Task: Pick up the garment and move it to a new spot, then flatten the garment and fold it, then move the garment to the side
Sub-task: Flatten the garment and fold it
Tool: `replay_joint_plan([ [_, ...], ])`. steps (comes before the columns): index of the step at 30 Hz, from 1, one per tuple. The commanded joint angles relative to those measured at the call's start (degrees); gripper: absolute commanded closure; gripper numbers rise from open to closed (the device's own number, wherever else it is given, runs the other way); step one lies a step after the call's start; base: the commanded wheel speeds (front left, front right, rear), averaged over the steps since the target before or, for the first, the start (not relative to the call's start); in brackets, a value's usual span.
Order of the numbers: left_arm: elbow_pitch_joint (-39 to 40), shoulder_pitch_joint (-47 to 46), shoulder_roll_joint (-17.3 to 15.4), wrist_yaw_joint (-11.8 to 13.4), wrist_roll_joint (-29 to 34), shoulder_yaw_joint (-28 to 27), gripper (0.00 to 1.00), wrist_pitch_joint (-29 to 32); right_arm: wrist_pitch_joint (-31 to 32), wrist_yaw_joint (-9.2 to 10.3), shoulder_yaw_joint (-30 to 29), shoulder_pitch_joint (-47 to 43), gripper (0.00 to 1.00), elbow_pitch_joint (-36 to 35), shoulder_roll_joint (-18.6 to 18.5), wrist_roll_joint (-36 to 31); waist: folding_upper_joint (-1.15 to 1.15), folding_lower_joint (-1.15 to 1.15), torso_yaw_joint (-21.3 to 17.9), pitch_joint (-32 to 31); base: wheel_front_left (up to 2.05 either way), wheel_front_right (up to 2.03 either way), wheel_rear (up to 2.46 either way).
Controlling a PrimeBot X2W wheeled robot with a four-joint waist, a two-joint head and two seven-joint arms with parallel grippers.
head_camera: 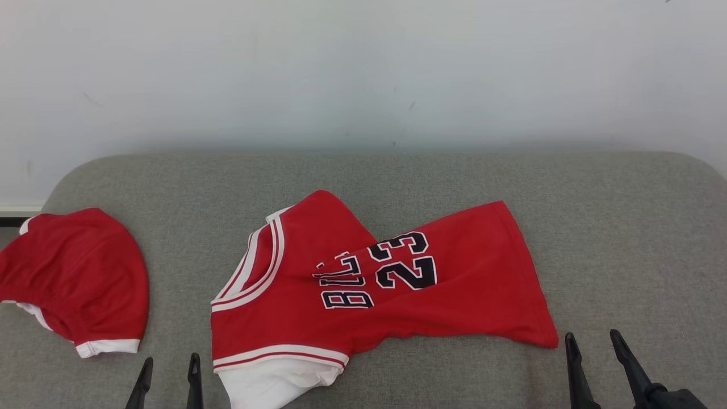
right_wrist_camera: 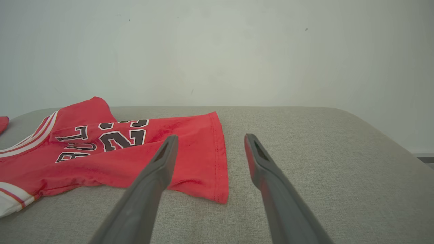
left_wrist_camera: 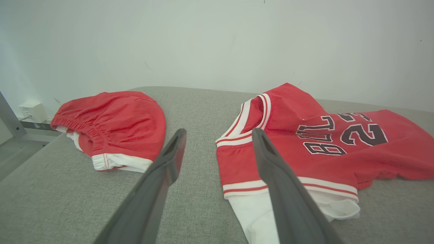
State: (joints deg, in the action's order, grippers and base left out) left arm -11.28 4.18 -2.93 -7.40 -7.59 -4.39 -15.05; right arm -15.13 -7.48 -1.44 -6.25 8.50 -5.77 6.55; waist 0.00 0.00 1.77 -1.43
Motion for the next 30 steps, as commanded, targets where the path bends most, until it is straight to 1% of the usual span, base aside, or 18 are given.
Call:
replay_joint_plan([
  [1,-0.07,-0.39,0.05,-0.04,-0.47,0.11,0.0,-0.19,-0.01,-0.03,0.14,0.19,0.0,0.21,0.36,0.24,0.0,0.0,0.16,-0.04,0.0,0.0,0.0],
  [9,-0.94,0.65,0.06,-0.07,-0.22,1.06,0.0,-0.19,-0.01,-0.03,0.56,0.47,0.0,1.22,0.19,0.51,0.0,0.0,0.36,-0.31,0.0,0.0,0.0],
  [15,-5.14,1.43,-0.77,-0.01,-0.56,6.92,0.0,-0.19,-0.01,-0.03,1.11,2.35,0.0,5.93,-1.87,0.11,0.0,0.0,0.85,0.34,0.0,0.0,0.0],
  [16,-5.14,1.43,-0.77,-0.01,-0.56,6.92,0.0,-0.19,-0.01,-0.03,1.11,2.35,0.0,5.93,-1.87,0.11,0.0,0.0,0.85,0.34,0.0,0.0,0.0],
  [22,-11.97,-0.21,-1.07,-0.01,-1.86,11.77,0.0,-0.2,0.01,-0.03,1.73,7.0,0.0,16.03,-4.3,1.01,0.0,0.0,1.66,1.5,0.0,0.0,0.0],
  [30,-19.27,-5.02,-1.05,0.0,-4.5,14.16,0.0,-0.19,-0.01,-0.03,3.54,14.01,0.0,28.15,-5.05,1.57,0.0,0.0,2.66,3.98,0.0,0.0,0.0],
])
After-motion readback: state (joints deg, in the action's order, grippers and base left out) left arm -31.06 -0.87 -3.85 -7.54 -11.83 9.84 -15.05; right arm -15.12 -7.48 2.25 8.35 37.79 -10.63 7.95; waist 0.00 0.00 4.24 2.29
